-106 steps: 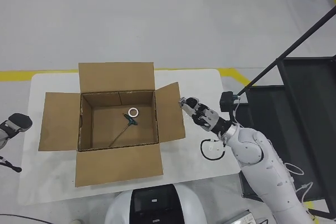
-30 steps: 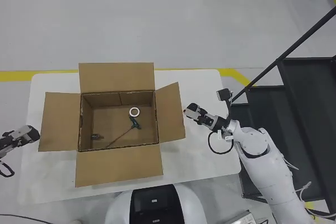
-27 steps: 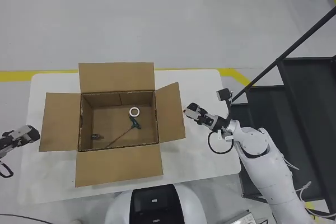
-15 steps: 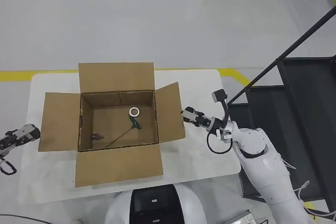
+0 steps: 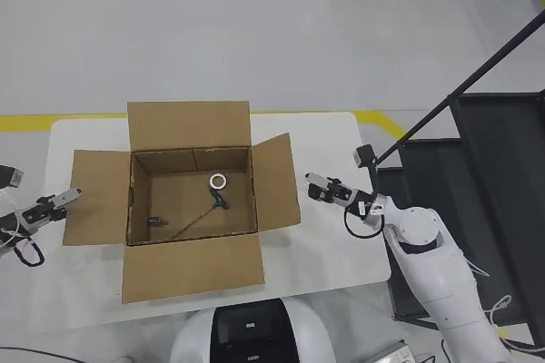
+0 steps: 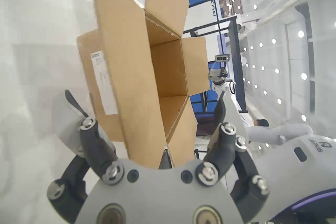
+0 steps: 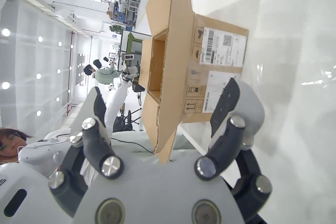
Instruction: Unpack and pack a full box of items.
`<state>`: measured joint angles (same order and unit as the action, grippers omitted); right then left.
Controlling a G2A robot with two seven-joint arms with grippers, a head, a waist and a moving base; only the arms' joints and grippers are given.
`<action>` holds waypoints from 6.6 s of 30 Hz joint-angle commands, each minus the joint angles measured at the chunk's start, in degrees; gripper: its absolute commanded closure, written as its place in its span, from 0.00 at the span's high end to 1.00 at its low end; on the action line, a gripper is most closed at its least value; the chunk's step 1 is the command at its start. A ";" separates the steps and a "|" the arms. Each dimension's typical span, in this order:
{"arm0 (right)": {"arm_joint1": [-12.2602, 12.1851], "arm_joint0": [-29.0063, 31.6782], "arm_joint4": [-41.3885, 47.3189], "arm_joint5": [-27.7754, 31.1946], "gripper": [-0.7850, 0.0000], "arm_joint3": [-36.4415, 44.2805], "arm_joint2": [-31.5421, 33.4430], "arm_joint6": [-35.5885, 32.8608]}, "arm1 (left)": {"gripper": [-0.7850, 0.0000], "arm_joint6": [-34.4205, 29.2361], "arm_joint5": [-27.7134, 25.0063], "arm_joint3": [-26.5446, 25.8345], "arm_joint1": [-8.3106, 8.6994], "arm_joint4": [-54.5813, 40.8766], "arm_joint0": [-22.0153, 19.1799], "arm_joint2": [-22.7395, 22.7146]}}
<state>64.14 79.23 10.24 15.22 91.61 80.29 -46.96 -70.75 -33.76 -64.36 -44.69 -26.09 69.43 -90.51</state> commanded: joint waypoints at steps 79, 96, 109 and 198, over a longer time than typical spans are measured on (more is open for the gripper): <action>5.10 -20.78 -6.34 -0.56 1.00 -5.43 -25.74 -1.05 | 1.00 -7.88 8.10 -1.25 -3.48 -4.10 -27.37 37.00; 4.14 -18.34 1.73 -1.19 1.00 -5.14 -21.14 -5.55 | 1.00 -5.88 6.09 1.42 -4.31 -6.02 -29.55 40.06; -0.39 -3.04 -4.73 -10.92 1.00 -3.02 -9.42 -14.75 | 1.00 -5.15 5.35 -9.10 1.68 -12.23 -20.89 27.39; 18.08 -46.29 7.69 17.28 1.00 -55.88 -31.96 10.36 | 1.00 -11.78 12.00 -9.79 3.95 -4.39 -24.57 37.76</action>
<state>81.96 33.49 17.87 31.87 36.43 48.42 -36.63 -82.48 -21.80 -74.15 -40.71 -30.45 44.95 -52.79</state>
